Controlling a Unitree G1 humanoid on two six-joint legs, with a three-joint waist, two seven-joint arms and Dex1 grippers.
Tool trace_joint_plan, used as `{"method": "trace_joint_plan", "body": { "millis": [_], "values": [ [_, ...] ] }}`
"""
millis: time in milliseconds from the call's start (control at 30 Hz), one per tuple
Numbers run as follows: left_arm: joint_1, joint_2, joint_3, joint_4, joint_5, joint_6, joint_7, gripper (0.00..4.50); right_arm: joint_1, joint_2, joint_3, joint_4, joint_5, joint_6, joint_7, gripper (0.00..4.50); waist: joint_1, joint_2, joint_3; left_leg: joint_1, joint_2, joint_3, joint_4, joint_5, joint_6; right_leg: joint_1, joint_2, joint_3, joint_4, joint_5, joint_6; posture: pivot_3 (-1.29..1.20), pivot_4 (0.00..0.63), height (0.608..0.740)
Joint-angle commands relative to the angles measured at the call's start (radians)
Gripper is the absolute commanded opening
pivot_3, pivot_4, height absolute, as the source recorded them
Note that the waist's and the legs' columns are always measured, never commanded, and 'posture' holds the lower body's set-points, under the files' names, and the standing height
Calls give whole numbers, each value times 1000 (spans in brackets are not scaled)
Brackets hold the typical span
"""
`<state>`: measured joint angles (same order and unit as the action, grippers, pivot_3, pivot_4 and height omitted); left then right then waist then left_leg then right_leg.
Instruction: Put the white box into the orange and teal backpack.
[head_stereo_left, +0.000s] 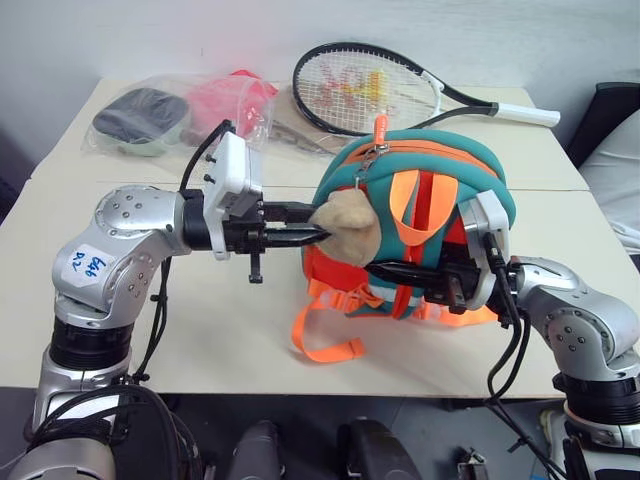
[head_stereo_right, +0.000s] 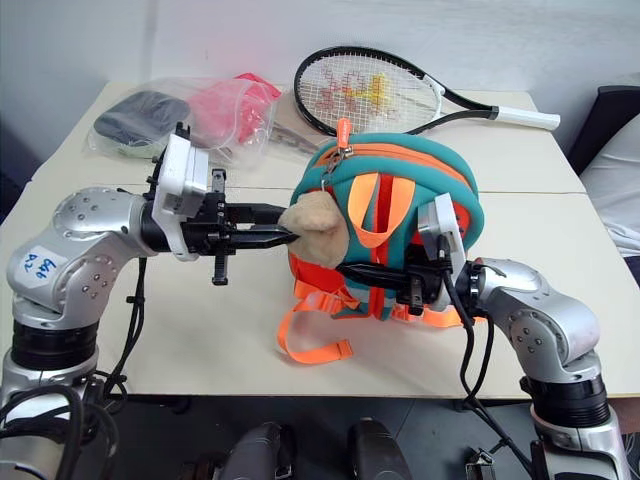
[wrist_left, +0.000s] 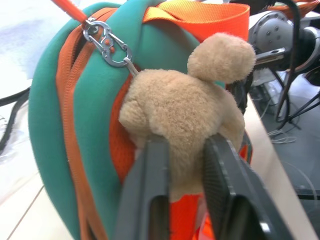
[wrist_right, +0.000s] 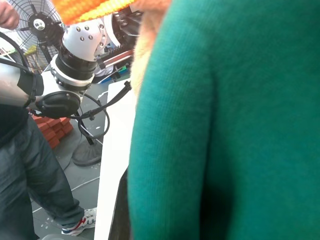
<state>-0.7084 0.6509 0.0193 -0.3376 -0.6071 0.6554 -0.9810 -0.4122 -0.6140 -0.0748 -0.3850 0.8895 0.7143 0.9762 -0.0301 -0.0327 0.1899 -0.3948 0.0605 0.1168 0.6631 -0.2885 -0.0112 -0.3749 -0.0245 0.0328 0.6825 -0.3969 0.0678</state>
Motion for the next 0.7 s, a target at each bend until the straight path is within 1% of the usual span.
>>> {"method": "trace_joint_plan", "body": {
  "millis": [33, 100, 167, 233, 300, 333, 400, 467, 533, 567, 600, 667, 700],
  "values": [
    [-30, 48, 76, 41, -38, 22, -5, 73, -10, 21, -13, -33, 20, -21, -16, 0, -2, 0, 0, 0, 0, 0, 0, 0, 0, 0, 0, 0, 0, 0, 0, 0, 150, 740],
    [-50, 106, 129, 108, -51, 31, -30, 64, -6, 26, -22, -38, 24, -18, -26, 0, -8, 0, 0, 0, 0, 0, 0, 0, 0, 0, 0, 0, 0, 0, 0, 0, 150, 740],
    [-72, 165, 153, 196, -22, 11, -39, 64, 4, 22, -31, -44, 25, -17, -31, 0, -10, 0, 0, 1, 0, 0, -1, 1, -1, -1, 0, 0, 1, 0, 0, 0, 150, 740],
    [-73, 229, 148, 285, 37, -27, -48, 64, 17, 20, -40, -54, 26, -17, -41, 0, -13, 0, 0, 1, 0, 0, -1, 1, -1, -1, 0, 0, 1, 0, 0, 0, 150, 740],
    [-27, 291, 122, 332, 76, -54, -98, 63, 30, 20, -49, -66, 30, -17, -52, 0, -17, 0, 0, 1, 0, 1, -2, 1, -1, -1, 0, 0, 1, 0, 0, 0, 150, 740],
    [-4, 307, 110, 341, 84, -50, -112, 63, 35, 20, -52, -71, 31, -17, -57, 0, -19, 0, 0, 1, 0, 1, -2, 1, -1, -1, 0, 0, 0, 0, 0, 0, 150, 740],
    [28, 314, 93, 354, 77, -1, -116, 63, 44, 22, -56, -80, 35, -16, -70, 0, -21, 0, 0, 1, 0, 1, -3, 1, -1, -1, 0, 0, 0, 0, 0, 0, 150, 740],
    [67, 316, 50, 373, 87, 64, -109, 63, 51, 23, -58, -87, 39, -15, -83, 0, -22, 0, 0, 1, 0, 1, -3, 1, -1, -1, 0, 0, 0, 0, 0, 0, 150, 740],
    [127, 320, -11, 350, 73, 138, -144, 63, 60, 24, -61, -93, 43, -17, -94, 0, -25, 0, 0, 1, 0, 1, -3, 1, -1, -1, 0, 0, 1, 0, 0, 0, 150, 740],
    [162, 324, -62, 331, 90, 150, -161, 63, 66, 25, -61, -97, 45, -19, -99, 0, -26, 0, 0, 1, 0, 1, -3, 1, -1, -1, 0, 0, 1, 0, 0, 0, 150, 740],
    [191, 319, -103, 319, 111, 135, -174, 63, 72, 25, -61, -100, 46, -21, -102, 0, -27, 0, 0, 2, 0, 1, -3, 1, -1, -1, 0, 0, 0, 0, 0, 0, 150, 740],
    [227, 262, -185, 335, 194, 51, -133, 63, 84, 28, -60, -107, 45, -27, -109, 0, -25, 0, 0, 2, 0, 1, -4, 1, -1, -1, 0, 1, 0, 0, 0, 0, 150, 740],
    [233, 217, -197, 346, 214, 16, -99, 63, 89, 30, -58, -109, 43, -31, -110, 0, -23, 0, 0, 2, 0, 1, -4, 1, -1, 0, 0, 0, 0, 0, 0, 0, 150, 740]
  ]
}}
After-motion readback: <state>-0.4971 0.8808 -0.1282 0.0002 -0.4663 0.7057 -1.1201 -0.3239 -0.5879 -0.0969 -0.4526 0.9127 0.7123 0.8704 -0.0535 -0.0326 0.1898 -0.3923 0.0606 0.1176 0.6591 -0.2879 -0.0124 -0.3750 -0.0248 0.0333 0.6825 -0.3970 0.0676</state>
